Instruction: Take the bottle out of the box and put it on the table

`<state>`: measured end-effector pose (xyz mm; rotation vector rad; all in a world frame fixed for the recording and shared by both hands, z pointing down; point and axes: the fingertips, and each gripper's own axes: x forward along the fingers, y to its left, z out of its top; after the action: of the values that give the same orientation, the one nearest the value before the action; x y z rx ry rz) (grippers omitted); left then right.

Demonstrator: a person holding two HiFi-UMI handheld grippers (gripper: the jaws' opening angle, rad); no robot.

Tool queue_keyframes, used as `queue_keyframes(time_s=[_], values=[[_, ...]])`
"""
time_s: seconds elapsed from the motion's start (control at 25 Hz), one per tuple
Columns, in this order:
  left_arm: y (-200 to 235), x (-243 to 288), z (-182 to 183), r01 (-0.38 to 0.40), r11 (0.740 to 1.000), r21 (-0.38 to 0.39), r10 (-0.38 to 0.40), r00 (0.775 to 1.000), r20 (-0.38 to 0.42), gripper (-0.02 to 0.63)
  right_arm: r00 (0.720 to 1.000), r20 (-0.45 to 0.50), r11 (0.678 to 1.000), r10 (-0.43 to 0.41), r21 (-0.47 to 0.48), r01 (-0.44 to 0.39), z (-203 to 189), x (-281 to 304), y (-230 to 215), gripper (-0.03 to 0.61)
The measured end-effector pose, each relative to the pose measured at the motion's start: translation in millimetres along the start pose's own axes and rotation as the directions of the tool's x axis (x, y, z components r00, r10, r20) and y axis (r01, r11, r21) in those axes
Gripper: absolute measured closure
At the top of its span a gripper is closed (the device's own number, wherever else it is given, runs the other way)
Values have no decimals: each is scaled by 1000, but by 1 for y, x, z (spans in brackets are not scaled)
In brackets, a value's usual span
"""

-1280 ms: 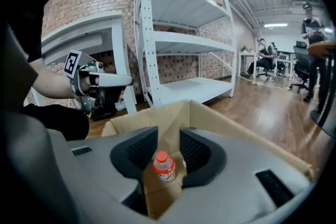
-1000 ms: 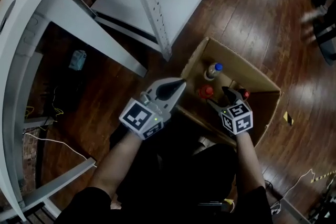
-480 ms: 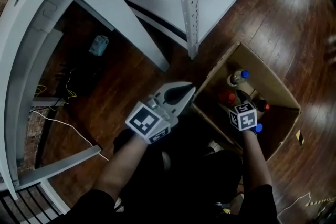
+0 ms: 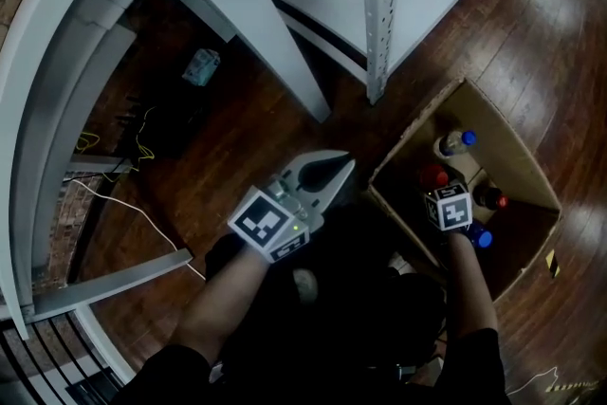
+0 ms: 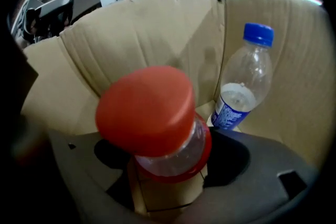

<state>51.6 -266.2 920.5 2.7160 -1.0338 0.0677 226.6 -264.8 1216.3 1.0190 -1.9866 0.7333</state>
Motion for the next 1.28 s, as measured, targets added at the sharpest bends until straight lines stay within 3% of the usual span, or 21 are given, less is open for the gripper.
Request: queue_keyframes(time_s=[0.08, 0.24, 0.68, 0.84, 1.04, 1.28], values=[[-1, -3, -4, 0, 1000, 0, 0, 1000, -20, 609, 999, -28, 1000, -17, -4, 17, -7, 2, -3, 221], [-3, -7, -6, 5, 1000, -12, -6, 999, -37, 609, 1000, -20, 1000, -18, -5, 18, -3, -4, 1, 234], [-26, 12, 23, 87, 996, -4, -87, 996, 11, 609, 985, 168, 999, -44, 17, 42, 64, -106, -6, 239], [-30, 20, 50, 113, 993, 24, -114, 992, 55, 609, 965, 251, 997, -76, 14, 75, 91, -158, -9, 239], [-22, 25, 87, 120, 988, 94, -129, 987, 94, 609, 917, 380, 993, -119, 34, 115, 126, -217, -7, 245], [-32, 13, 189, 88, 994, 67, -94, 992, 89, 609, 906, 390, 986, -164, 105, 133, 164, -312, 8, 247]])
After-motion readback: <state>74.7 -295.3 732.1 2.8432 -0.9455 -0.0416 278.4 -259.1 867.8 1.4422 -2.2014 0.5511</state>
